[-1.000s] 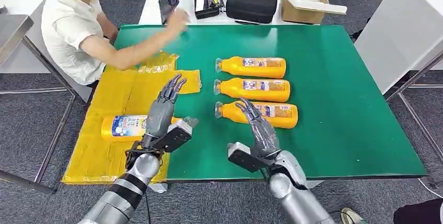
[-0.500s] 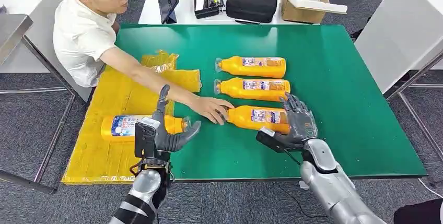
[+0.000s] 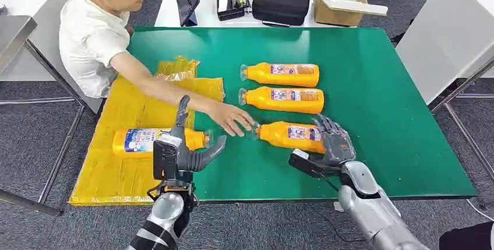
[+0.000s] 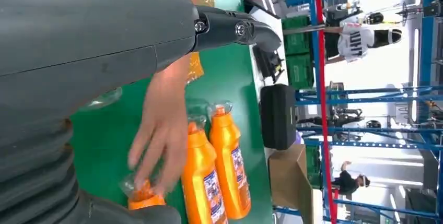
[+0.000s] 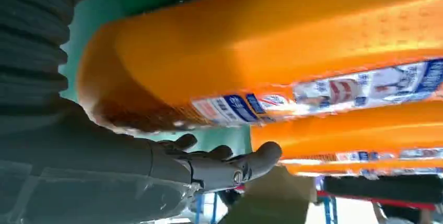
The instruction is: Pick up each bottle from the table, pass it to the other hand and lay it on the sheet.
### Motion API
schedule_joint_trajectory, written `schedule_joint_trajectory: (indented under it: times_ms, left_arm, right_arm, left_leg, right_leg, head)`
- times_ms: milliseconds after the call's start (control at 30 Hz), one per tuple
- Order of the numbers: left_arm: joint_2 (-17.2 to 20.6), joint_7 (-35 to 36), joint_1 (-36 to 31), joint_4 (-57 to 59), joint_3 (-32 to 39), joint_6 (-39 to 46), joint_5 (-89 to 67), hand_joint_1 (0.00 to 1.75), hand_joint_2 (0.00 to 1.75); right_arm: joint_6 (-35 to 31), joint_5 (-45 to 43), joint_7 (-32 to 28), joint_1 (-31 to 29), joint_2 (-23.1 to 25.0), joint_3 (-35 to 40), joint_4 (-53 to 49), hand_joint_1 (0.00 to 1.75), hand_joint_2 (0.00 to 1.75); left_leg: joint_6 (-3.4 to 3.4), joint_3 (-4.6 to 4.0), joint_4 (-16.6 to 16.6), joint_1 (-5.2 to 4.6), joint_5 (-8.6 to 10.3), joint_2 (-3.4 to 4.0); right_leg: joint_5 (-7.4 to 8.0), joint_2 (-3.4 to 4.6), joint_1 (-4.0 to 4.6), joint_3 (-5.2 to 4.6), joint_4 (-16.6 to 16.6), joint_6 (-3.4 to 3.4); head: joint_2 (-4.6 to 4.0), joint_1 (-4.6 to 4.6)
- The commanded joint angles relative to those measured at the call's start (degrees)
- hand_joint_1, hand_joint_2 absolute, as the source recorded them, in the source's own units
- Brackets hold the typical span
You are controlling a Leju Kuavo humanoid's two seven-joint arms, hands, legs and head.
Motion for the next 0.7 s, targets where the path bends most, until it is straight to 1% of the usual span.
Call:
schedule_joint_trajectory:
  times_ms: [33, 100, 133, 233, 267, 333, 367, 467, 567, 600, 633, 667, 700]
  left_arm:
    - [0.47, 0.00, -1.97, 2.51, -1.78, 0.07, 0.34, 0.00, 1.75]
    - [0.47, 0.00, -1.97, 2.51, -1.78, 0.07, 0.34, 0.00, 1.75]
    - [0.47, 0.00, -1.97, 2.51, -1.78, 0.07, 0.34, 0.00, 1.75]
    - [0.55, -0.07, -2.03, 2.50, -1.91, 0.07, 0.40, 0.00, 1.75]
    - [0.71, -0.28, -2.26, 2.75, -2.44, 0.24, 0.37, 0.00, 1.75]
    - [0.71, -0.38, -2.57, 3.13, -2.76, 0.47, 0.28, 0.00, 1.75]
    - [0.68, -0.42, -2.63, 3.24, -2.90, 0.45, 0.39, 0.00, 1.75]
    - [0.89, -0.51, -2.49, 3.05, -3.27, 0.44, 0.65, 0.00, 1.75]
    - [1.18, -0.43, -2.04, 2.61, -3.39, 0.52, 0.59, 0.00, 1.75]
    - [1.34, -0.36, -1.80, 2.27, -3.42, 0.40, 0.61, 0.00, 1.75]
    - [1.41, -0.35, -1.78, 2.20, -3.47, 0.22, 0.65, 0.00, 1.75]
    - [1.44, -0.29, -1.76, 2.18, -3.51, 0.01, 0.80, 0.00, 1.75]
    - [1.43, -0.22, -1.83, 2.28, -3.55, -0.14, 0.90, 0.00, 1.75]
  right_arm:
    - [0.65, -0.12, -0.31, -2.16, 0.98, 0.65, 5.76, 0.00, 1.75]
    - [0.65, -0.12, -0.31, -2.16, 0.98, 0.65, 5.76, 0.00, 1.75]
    - [0.65, -0.12, -0.31, -2.16, 0.98, 0.65, 5.76, 0.00, 1.75]
    - [0.91, -0.36, -0.55, -2.24, 1.16, 0.70, 6.15, 0.00, 1.75]
    - [2.03, -0.96, -0.90, -2.31, 1.24, 0.98, 6.91, 0.00, 1.75]
    - [3.29, -1.08, -0.79, -2.56, 0.99, 1.70, 8.28, 0.00, 1.75]
    - [3.90, -1.20, -0.67, -2.69, 0.64, 1.87, 9.11, 0.00, 1.75]
    - [4.97, -1.92, 0.62, -3.54, 0.11, 1.42, 11.42, 0.00, 1.75]
    - [4.99, -2.06, 1.88, -3.64, -0.23, 0.66, 12.22, 0.00, 1.75]
    - [5.06, -2.42, 2.32, -3.78, 0.06, -0.08, 12.67, 0.10, 1.75]
    - [5.25, -2.64, 2.33, -3.88, 0.18, -0.33, 12.92, 1.10, 1.75]
    - [6.01, -3.14, 2.37, -4.26, 0.25, -0.72, 13.66, 1.57, 1.75]
    - [6.44, -3.27, 2.38, -4.54, 0.11, -0.77, 14.13, 1.75, 1.75]
  left_leg:
    - [-0.03, 0.19, 0.01, 0.07, -0.08, 0.12]
    - [-0.02, 0.10, -0.01, 0.04, -0.03, 0.07]
    - [-0.03, 0.20, 0.02, 0.09, -0.08, 0.14]
    - [-0.02, 0.21, 0.01, 0.07, -0.08, 0.14]
    - [-0.02, 0.15, 0.00, 0.05, -0.05, 0.09]
    - [-0.04, 0.33, 0.03, 0.13, -0.16, 0.20]
    - [-0.03, 0.27, 0.00, 0.10, -0.11, 0.15]
    - [-0.02, 0.22, -0.03, 0.07, -0.05, 0.06]
    - [-0.02, 0.34, -0.03, 0.09, -0.05, 0.07]
    - [-0.02, 0.38, -0.02, 0.09, -0.05, 0.03]
    - [-0.01, 0.35, -0.03, 0.06, -0.01, 0.00]
    - [-0.01, 0.42, -0.04, 0.08, -0.02, 0.00]
    - [0.01, 0.38, -0.03, 0.05, -0.02, 0.04]
  right_leg:
    - [-0.04, 0.02, 0.11, 0.22, -0.06, -0.21]
    - [0.00, 0.01, 0.06, 0.11, -0.04, -0.13]
    - [-0.03, 0.03, 0.14, 0.23, -0.06, -0.24]
    - [-0.04, 0.04, 0.11, 0.22, -0.05, -0.24]
    - [-0.02, 0.01, 0.09, 0.17, -0.05, -0.18]
    - [-0.08, 0.06, 0.19, 0.37, -0.09, -0.35]
    - [-0.05, 0.04, 0.14, 0.29, -0.09, -0.26]
    - [-0.02, -0.02, 0.10, 0.24, -0.09, -0.17]
    - [-0.03, -0.06, 0.13, 0.35, -0.12, -0.24]
    - [-0.04, -0.10, 0.14, 0.41, -0.12, -0.25]
    - [-0.01, -0.09, 0.09, 0.34, -0.11, -0.16]
    - [-0.01, -0.12, 0.12, 0.43, -0.14, -0.23]
    - [0.01, -0.04, 0.08, 0.38, -0.11, -0.14]
  head:
    - [0.00, 0.00]
    - [0.00, -0.02]
    - [0.00, 0.00]
    - [0.00, -0.02]
    - [0.00, -0.02]
    - [0.00, -0.02]
    - [0.00, 0.00]
    - [0.00, 0.00]
    - [0.00, -0.02]
    - [0.00, -0.02]
    - [0.00, 0.00]
    - [0.00, 0.00]
    - [0.00, 0.00]
